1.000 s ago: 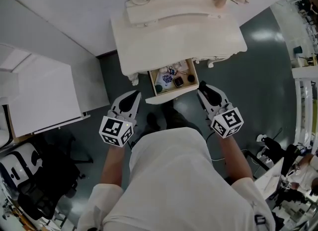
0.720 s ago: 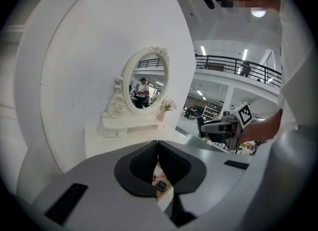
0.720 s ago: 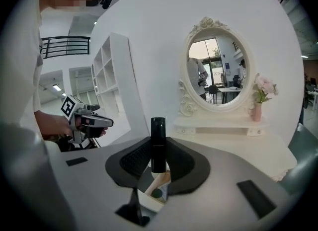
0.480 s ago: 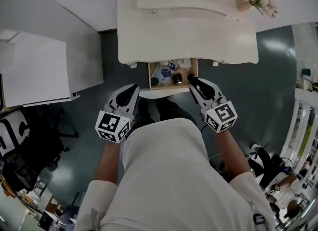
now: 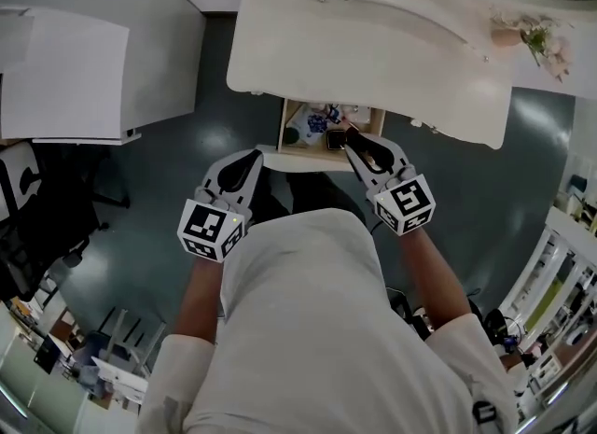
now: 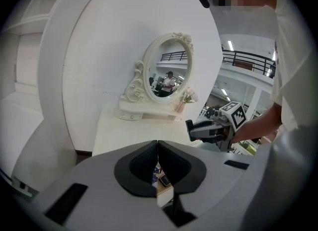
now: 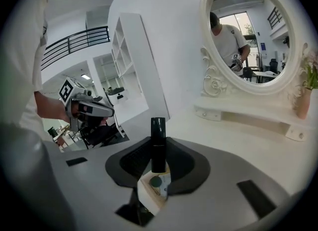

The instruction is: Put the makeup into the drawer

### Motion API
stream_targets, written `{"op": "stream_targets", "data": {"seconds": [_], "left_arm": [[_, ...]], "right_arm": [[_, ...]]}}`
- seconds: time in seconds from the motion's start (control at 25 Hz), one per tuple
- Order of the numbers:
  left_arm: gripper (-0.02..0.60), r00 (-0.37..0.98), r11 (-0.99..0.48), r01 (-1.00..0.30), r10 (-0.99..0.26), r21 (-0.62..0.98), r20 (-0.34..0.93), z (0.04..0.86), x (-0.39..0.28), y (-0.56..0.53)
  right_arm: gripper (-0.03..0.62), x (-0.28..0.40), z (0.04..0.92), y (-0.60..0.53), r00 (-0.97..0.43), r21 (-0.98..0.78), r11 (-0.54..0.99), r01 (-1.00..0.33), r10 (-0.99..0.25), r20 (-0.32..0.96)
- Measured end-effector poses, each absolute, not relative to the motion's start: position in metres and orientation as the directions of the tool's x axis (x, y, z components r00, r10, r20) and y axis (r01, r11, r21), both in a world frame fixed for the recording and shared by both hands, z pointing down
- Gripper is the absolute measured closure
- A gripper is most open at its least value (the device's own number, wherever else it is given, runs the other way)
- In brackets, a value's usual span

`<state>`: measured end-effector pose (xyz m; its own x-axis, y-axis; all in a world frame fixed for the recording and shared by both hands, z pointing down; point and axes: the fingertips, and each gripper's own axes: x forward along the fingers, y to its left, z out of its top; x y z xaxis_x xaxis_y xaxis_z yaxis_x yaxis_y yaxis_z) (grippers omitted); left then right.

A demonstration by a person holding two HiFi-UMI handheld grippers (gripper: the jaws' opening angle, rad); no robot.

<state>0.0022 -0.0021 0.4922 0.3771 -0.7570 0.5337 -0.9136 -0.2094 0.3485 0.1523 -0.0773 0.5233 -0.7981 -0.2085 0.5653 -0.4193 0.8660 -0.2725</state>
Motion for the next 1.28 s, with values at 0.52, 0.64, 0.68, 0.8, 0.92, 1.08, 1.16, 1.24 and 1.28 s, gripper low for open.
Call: {"op": "stream_targets", "data": {"seconds": [0.52, 0.64, 0.68, 0.8, 0.92, 1.08, 1.16, 1.24, 1.28], "left_arm": [[0.565, 0.294, -0.104, -0.939, -0.737, 0.328, 0.608, 0.523, 0.005, -0.010], [0.565, 0.298, -0.093, -0.935, -0.727, 0.341, 0.618, 0.531, 0.002, -0.009], [0.565, 0.300, -0.089, -0.934, -0.722, 0.347, 0.623, 0.534, 0.000, -0.008], [0.565, 0.311, -0.080, -0.928, -0.707, 0.365, 0.635, 0.544, -0.003, -0.006], [0.565, 0.326, -0.079, -0.921, -0.694, 0.382, 0.642, 0.555, -0.006, -0.004], [0.565, 0.336, -0.066, -0.914, -0.678, 0.401, 0.654, 0.571, -0.013, 0.000], [0.565, 0.340, -0.060, -0.911, -0.670, 0.409, 0.659, 0.578, -0.015, 0.002], [0.565, 0.346, -0.057, -0.908, -0.662, 0.416, 0.664, 0.585, -0.015, 0.004], [0.565, 0.350, -0.056, -0.906, -0.659, 0.420, 0.666, 0.589, -0.014, 0.004]], "right_arm": [[0.490, 0.123, 0.599, -0.084, -0.758, -0.251, 0.948, -0.193, 0.018, 0.652], [0.490, 0.116, 0.615, -0.081, -0.739, -0.263, 0.950, -0.171, 0.052, 0.671], [0.490, 0.114, 0.620, -0.079, -0.734, -0.261, 0.952, -0.162, 0.061, 0.677], [0.490, 0.105, 0.630, -0.071, -0.717, -0.269, 0.952, -0.144, 0.087, 0.691], [0.490, 0.097, 0.646, -0.066, -0.701, -0.282, 0.948, -0.149, 0.100, 0.706], [0.490, 0.092, 0.675, -0.058, -0.675, -0.288, 0.943, -0.164, 0.106, 0.730], [0.490, 0.091, 0.690, -0.053, -0.657, -0.293, 0.940, -0.173, 0.112, 0.746], [0.490, 0.090, 0.702, -0.050, -0.639, -0.306, 0.934, -0.183, 0.124, 0.759], [0.490, 0.090, 0.708, -0.048, -0.631, -0.316, 0.930, -0.189, 0.132, 0.765]]}}
